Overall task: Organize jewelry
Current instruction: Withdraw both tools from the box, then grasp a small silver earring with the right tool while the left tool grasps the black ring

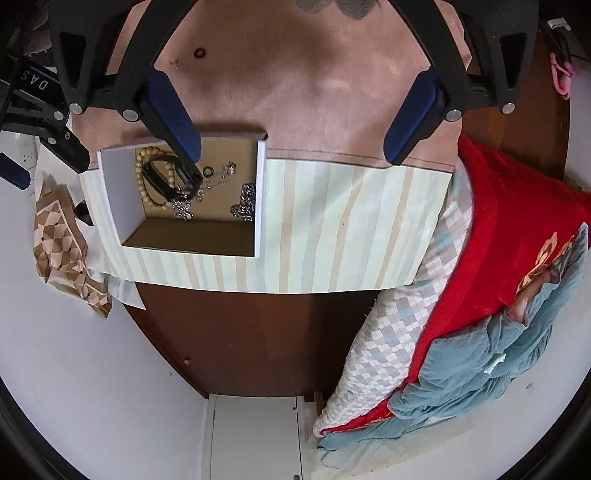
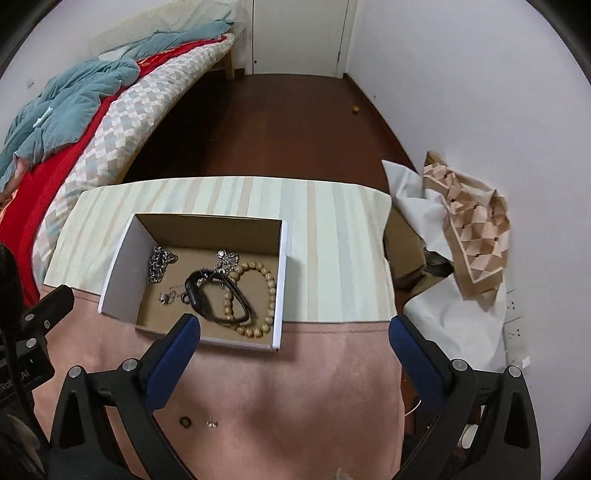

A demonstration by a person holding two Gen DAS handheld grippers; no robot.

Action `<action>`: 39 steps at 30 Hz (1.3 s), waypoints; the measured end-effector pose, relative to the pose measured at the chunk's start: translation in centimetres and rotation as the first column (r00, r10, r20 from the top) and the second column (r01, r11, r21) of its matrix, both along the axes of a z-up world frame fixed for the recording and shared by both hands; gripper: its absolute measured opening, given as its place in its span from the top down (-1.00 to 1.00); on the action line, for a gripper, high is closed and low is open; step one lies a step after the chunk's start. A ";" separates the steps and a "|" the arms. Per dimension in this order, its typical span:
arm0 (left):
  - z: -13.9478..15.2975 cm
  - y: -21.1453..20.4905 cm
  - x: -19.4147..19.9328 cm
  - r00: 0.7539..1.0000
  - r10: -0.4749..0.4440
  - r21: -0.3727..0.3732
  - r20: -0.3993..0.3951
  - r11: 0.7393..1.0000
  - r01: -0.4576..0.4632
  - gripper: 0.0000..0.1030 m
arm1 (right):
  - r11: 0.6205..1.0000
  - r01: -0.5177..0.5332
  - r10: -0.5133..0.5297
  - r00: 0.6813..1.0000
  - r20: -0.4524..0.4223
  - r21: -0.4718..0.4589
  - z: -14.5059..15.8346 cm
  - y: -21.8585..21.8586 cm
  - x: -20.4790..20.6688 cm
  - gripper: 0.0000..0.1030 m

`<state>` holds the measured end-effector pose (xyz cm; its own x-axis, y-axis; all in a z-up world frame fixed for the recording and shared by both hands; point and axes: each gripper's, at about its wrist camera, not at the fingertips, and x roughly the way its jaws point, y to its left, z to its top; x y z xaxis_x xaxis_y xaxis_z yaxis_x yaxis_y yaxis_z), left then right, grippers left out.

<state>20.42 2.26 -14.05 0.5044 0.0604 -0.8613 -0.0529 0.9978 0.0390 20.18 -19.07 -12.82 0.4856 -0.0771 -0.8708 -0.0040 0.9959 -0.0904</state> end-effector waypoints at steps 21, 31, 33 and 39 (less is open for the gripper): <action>10.1 -0.7 -10.3 0.977 -0.009 -0.027 0.212 1.000 0.015 -0.97 | 0.998 0.008 -0.022 0.972 0.233 0.061 11.4 -0.5 -11.3 -1.00; 8.4 -0.3 -10.9 0.978 0.065 0.076 0.199 0.994 -0.081 -0.97 | 0.986 0.060 -0.087 0.981 0.173 0.157 8.8 -3.2 -11.8 -1.00; 6.5 -0.1 -10.6 0.982 0.080 0.112 0.169 0.989 -0.100 -0.97 | 0.983 0.059 -0.083 0.988 0.133 0.176 5.7 -3.7 -11.3 -0.99; -1.1 0.7 -9.4 0.991 0.131 0.198 0.017 0.971 -0.132 -0.97 | 0.953 -0.024 0.041 0.998 -0.050 0.301 -4.9 -1.8 -9.4 -0.16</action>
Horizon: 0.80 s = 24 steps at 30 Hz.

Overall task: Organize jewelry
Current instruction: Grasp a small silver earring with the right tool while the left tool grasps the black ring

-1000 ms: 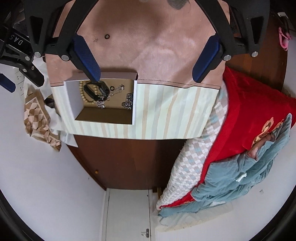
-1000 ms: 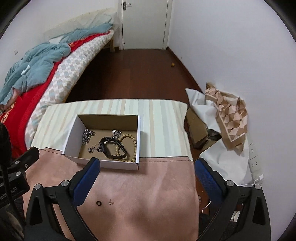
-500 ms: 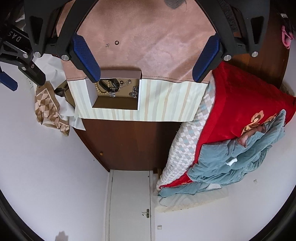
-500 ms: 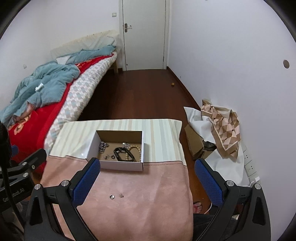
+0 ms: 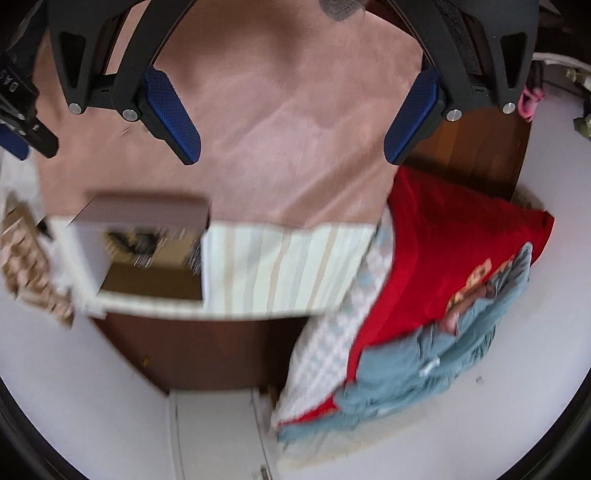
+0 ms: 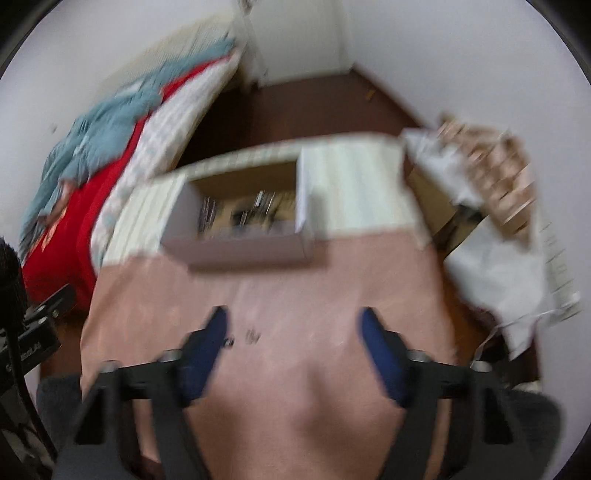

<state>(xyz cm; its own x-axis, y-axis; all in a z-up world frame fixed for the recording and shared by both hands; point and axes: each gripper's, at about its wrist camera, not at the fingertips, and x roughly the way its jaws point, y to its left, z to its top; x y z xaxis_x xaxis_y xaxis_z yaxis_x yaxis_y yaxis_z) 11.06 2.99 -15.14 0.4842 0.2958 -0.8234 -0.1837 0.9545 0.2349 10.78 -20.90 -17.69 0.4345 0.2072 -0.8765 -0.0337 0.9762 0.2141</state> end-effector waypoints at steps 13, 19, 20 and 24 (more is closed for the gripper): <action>-7.0 1.8 0.5 0.986 0.023 0.027 -0.166 0.999 -0.019 -0.97 | 0.981 -0.179 0.181 0.983 0.019 -0.079 -7.8 6.6 0.5 0.83; -7.7 -0.1 1.1 0.984 -0.034 -0.050 -0.172 0.998 0.026 -0.97 | 0.993 -0.099 0.102 0.994 0.041 -0.066 -6.9 4.5 0.1 0.83; -7.9 -0.9 1.2 0.983 -0.060 -0.073 -0.173 0.996 0.048 -0.97 | 0.995 -0.075 0.078 0.996 0.042 -0.060 -6.5 3.6 0.1 0.83; -8.5 -4.4 1.6 0.974 -0.143 -0.149 -0.177 0.982 0.118 -0.97 | 0.998 0.026 -0.023 0.998 0.056 -0.053 -4.8 0.0 -0.2 0.83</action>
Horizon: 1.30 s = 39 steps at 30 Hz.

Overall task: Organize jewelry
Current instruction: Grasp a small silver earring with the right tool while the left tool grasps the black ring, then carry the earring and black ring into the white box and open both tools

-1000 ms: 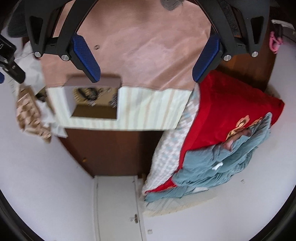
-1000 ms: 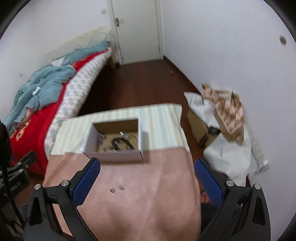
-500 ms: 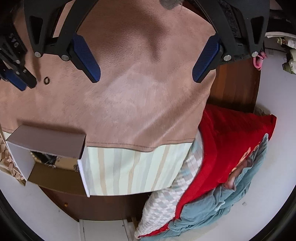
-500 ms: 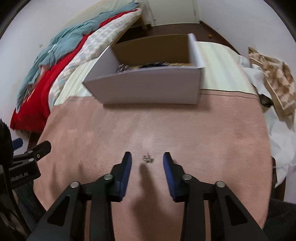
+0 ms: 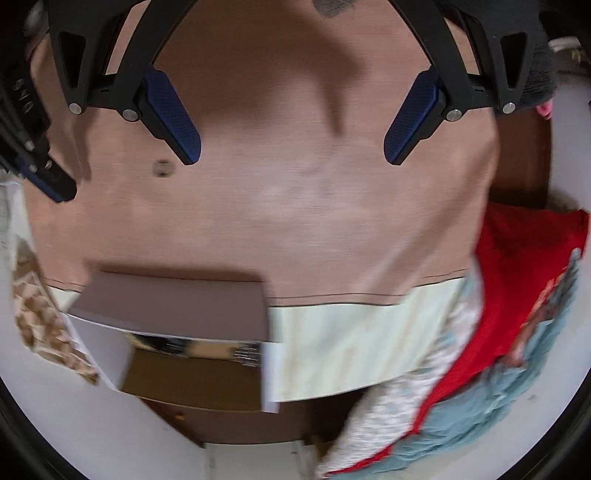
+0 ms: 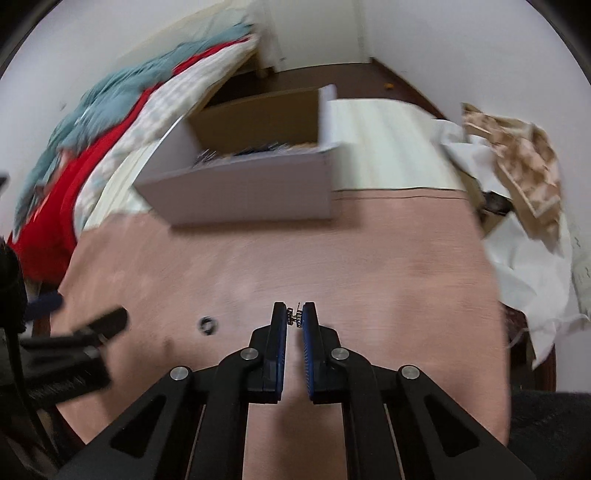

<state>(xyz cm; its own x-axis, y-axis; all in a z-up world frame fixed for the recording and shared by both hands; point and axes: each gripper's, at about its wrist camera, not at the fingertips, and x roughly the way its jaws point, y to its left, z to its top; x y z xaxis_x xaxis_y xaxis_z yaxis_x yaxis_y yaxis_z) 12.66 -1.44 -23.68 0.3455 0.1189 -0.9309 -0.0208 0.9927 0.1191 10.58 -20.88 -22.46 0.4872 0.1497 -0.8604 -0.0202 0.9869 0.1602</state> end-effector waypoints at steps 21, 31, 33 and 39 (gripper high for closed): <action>-2.2 -7.3 1.3 0.981 -0.186 -0.107 -0.048 0.978 0.180 0.74 | 0.992 0.122 -0.123 0.992 0.001 0.013 0.3 -5.3 -1.0 0.83; -0.1 -7.7 1.0 0.978 -0.209 -0.108 0.013 0.972 0.210 0.86 | 0.992 0.123 -0.125 0.991 0.039 0.038 2.1 -5.3 -1.0 0.83; 1.2 -7.2 1.1 0.978 -0.207 -0.124 0.037 0.970 0.210 0.86 | 0.992 0.117 -0.119 0.991 0.053 0.053 3.1 -5.3 -0.8 0.83; 5.9 -5.2 3.3 0.982 -0.168 -0.207 0.089 0.961 0.184 0.86 | 0.989 0.064 -0.078 0.991 0.106 0.134 6.4 -4.2 2.4 0.83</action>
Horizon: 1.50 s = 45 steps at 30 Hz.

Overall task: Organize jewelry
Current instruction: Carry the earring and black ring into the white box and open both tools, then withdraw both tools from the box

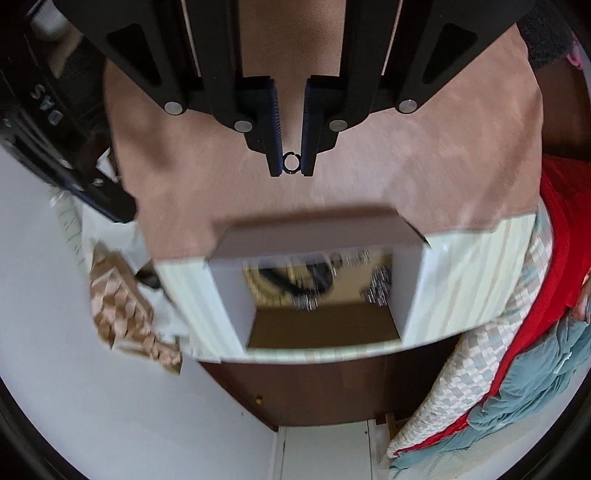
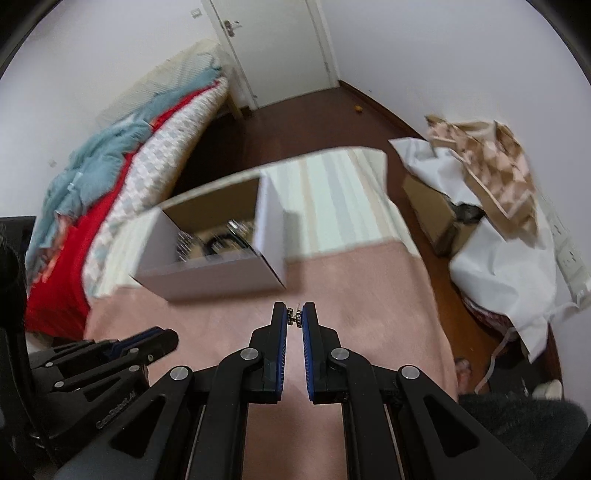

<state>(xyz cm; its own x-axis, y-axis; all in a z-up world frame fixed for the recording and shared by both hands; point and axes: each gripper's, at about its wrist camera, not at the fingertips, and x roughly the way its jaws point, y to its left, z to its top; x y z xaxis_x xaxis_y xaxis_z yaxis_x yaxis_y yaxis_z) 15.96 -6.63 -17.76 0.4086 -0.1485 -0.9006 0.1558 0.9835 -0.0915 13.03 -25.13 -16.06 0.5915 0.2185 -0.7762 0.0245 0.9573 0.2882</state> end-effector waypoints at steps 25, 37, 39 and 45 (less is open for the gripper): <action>0.4 5.2 15.2 0.990 0.122 0.001 -0.077 0.992 -0.123 0.69 | 0.994 -0.083 0.096 0.974 -0.206 0.070 -1.9 4.0 18.0 0.10; 2.9 7.4 10.5 0.982 0.189 0.054 0.030 0.980 -0.190 -0.75 | 0.981 -0.076 0.044 0.984 -0.174 -0.179 0.6 4.1 13.4 -0.69; 3.2 7.5 9.4 0.979 0.196 0.080 0.049 0.977 -0.199 -0.86 | 0.973 -0.076 0.035 0.982 -0.184 -0.218 0.6 4.4 12.3 -0.92; 3.7 7.9 6.6 0.977 0.202 0.106 0.065 0.972 -0.208 -0.97 | 0.948 -0.064 0.010 0.985 -0.172 -0.312 1.4 5.2 8.8 -1.00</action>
<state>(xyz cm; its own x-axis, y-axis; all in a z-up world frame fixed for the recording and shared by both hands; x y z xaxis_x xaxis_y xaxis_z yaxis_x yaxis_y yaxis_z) 22.58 1.32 -14.03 0.4677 0.0438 -0.8828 -0.0484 0.9985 0.0239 21.87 -19.96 -14.62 0.4442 -0.0338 -0.8953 0.0091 0.9994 -0.0332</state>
